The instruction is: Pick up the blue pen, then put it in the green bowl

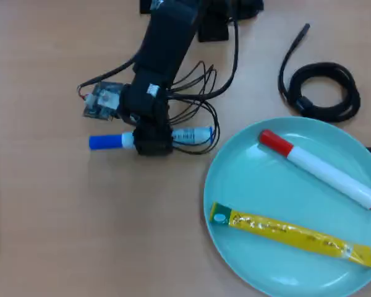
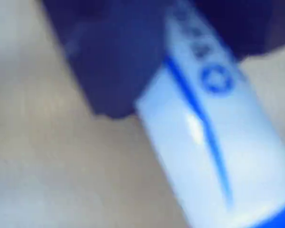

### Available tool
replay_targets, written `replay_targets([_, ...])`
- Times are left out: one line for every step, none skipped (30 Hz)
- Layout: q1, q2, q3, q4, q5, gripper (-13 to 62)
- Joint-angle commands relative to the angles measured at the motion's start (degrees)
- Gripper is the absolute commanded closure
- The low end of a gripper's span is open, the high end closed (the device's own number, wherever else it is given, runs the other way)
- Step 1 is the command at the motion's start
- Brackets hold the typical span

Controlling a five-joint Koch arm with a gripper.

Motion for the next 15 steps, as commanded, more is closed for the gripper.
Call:
replay_targets([0.3, 0.1, -0.4, 0.8, 0.2, 55.8])
replay_targets([0.3, 0.1, -0.4, 0.9, 0.2, 55.8])
replay_targets([0.3, 0.1, -0.4, 0.9, 0.3, 55.8])
replay_targets([0.3, 0.1, -0.4, 0.9, 0.3, 55.8])
replay_targets([0.3, 0.1, -0.4, 1.1, 0.3, 55.8])
replay_targets([0.3, 0.2, -0.4, 1.3, 0.3, 55.8])
replay_targets([0.3, 0.2, -0.5, 1.4, 0.4, 55.8])
replay_targets([0.3, 0.2, -0.6, 1.8, 0.4, 55.8])
replay_targets([0.3, 0.2, -0.7, 2.1, 0.4, 55.8])
replay_targets([0.3, 0.3, -0.8, 2.5, 0.6, 55.8])
replay_targets([0.3, 0.4, -0.7, 2.6, 1.1, 55.8])
replay_targets([0.4, 0.4, -0.7, 2.7, 1.8, 55.8])
replay_targets([0.4, 0.5, -0.7, 2.7, 2.8, 55.8])
replay_targets([0.3, 0.5, -0.7, 2.7, 4.0, 55.8])
replay_targets([0.3, 0.5, -0.6, 2.8, 5.3, 55.8])
